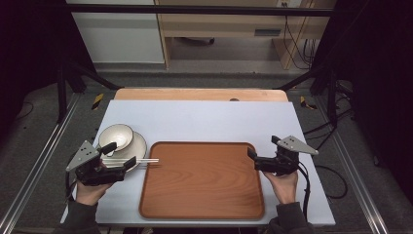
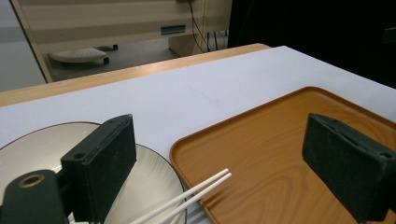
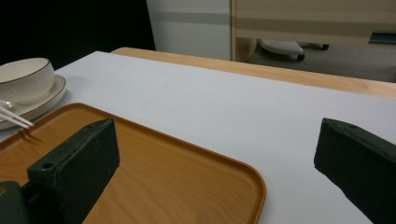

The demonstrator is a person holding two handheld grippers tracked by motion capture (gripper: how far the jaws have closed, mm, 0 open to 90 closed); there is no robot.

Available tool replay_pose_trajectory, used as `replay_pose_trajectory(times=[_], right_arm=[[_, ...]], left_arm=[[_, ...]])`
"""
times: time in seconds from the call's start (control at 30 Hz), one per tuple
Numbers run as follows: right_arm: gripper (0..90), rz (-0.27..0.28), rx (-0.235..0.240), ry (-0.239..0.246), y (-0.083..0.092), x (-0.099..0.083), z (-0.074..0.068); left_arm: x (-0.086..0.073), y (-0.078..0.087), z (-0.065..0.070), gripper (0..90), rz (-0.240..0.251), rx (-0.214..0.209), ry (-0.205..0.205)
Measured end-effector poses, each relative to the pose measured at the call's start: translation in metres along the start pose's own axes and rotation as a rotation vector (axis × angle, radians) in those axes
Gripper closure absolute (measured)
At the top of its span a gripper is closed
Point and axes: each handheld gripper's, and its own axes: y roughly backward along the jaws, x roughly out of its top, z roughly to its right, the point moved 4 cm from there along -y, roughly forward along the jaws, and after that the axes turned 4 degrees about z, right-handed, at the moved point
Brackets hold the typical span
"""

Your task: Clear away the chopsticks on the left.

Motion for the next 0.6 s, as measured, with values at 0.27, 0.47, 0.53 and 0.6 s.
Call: replay_pose_trajectory(times=[0.27,0.47,0.53,0.6], right_arm=[[0.4,-0.012,-0.002,0.008,-0.002,-0.003,-0.001],[0.5,-0.020,0.004,0.023,-0.002,-0.002,-0.007],[0.5,-0.024,0.005,0.021,-0.003,-0.003,-0.008],[0.5,-0.025,0.000,0.025,-0.002,-0.003,-0.007]], left_arm=[[-0.003,0.002,-0.003,10.1,-0.024,0.001,-0.016],[-0.008,0.012,-0.007,11.4,-0.055,-0.023,-0.040],[-0.011,0.017,-0.009,11.5,-0.072,-0.034,-0.055],[-0.014,0.022,-0.008,11.8,-0.086,-0.058,-0.063]])
